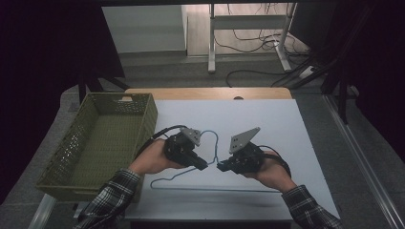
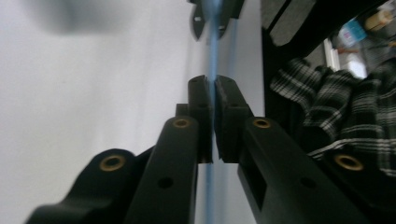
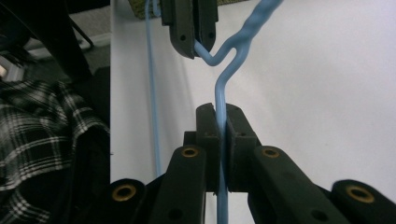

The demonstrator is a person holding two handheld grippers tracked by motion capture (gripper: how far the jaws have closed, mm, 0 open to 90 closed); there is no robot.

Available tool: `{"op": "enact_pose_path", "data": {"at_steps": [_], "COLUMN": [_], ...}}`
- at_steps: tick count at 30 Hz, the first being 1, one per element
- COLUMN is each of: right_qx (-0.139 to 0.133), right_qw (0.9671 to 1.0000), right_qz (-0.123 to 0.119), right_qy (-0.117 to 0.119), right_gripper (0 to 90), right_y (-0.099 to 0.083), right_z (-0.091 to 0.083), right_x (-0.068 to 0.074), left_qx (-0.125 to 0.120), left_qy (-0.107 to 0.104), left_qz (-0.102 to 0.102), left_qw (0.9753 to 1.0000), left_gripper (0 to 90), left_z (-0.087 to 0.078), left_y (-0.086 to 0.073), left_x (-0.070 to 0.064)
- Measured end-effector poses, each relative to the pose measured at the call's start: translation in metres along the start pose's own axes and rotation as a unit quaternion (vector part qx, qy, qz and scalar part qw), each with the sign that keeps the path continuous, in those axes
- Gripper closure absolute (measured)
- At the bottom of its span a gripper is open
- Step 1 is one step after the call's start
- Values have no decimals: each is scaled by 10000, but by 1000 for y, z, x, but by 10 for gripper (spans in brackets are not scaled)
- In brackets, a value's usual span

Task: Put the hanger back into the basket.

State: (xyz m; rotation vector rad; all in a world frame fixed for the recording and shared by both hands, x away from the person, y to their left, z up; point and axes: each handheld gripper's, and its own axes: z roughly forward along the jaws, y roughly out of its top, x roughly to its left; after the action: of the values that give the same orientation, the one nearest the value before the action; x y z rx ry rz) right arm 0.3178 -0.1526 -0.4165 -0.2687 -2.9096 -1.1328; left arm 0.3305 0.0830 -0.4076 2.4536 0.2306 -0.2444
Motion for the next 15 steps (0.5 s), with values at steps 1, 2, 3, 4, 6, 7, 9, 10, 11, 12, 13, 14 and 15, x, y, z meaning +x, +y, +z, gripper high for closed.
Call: {"op": "enact_pose_path", "data": {"at_steps": [1,2,3,4,6,7,9,10,11,12,13,14,15], "right_qx": [-46,-68,-88,-106,-167,-180,-177,-175,-172,-186,-193,-192,-213], "right_qw": [10000,10000,10000,9999,9998,9998,9998,9997,9996,9995,9993,9991,9987], "right_qz": [22,22,19,18,31,35,17,47,77,84,69,77,92], "right_qy": [6,12,4,-65,-85,-76,-126,-146,-186,-238,-322,-375,-451], "right_gripper": [863,863,862,860,857,855,850,841,795,758,711,686,631], "right_y": [-1,-1,-1,-2,-2,-2,-2,-3,-3,-3,-3,-3,-4], "right_z": [-1,-2,-3,-4,-5,-6,-7,-8,-9,-9,-11,-12,-14], "right_x": [-1,-1,-2,-2,-2,-2,-2,-2,-2,-1,0,0,-1], "left_qx": [-50,-106,-157,-203,-261,-255,-287,-357,-365,-408,-418,-475,-482], "left_qy": [-2,-33,27,-58,-11,110,109,158,145,269,210,332,327], "left_qz": [-3,-31,-42,-103,-113,4,-17,-12,-36,-50,-84,-37,-90], "left_qw": [10000,9999,9999,9997,9996,9996,9995,9992,9992,9988,9989,9983,9983], "left_gripper": [874,875,876,877,878,878,879,879,879,880,880,880,880], "left_z": [-1,-1,-2,-2,-3,-4,-4,-5,-6,-7,-8,-9,-10], "left_y": [0,-1,-1,-1,-1,0,1,1,2,3,3,3,3], "left_x": [0,0,0,0,-1,-2,-3,-5,-5,-7,-7,-8,-8]}}
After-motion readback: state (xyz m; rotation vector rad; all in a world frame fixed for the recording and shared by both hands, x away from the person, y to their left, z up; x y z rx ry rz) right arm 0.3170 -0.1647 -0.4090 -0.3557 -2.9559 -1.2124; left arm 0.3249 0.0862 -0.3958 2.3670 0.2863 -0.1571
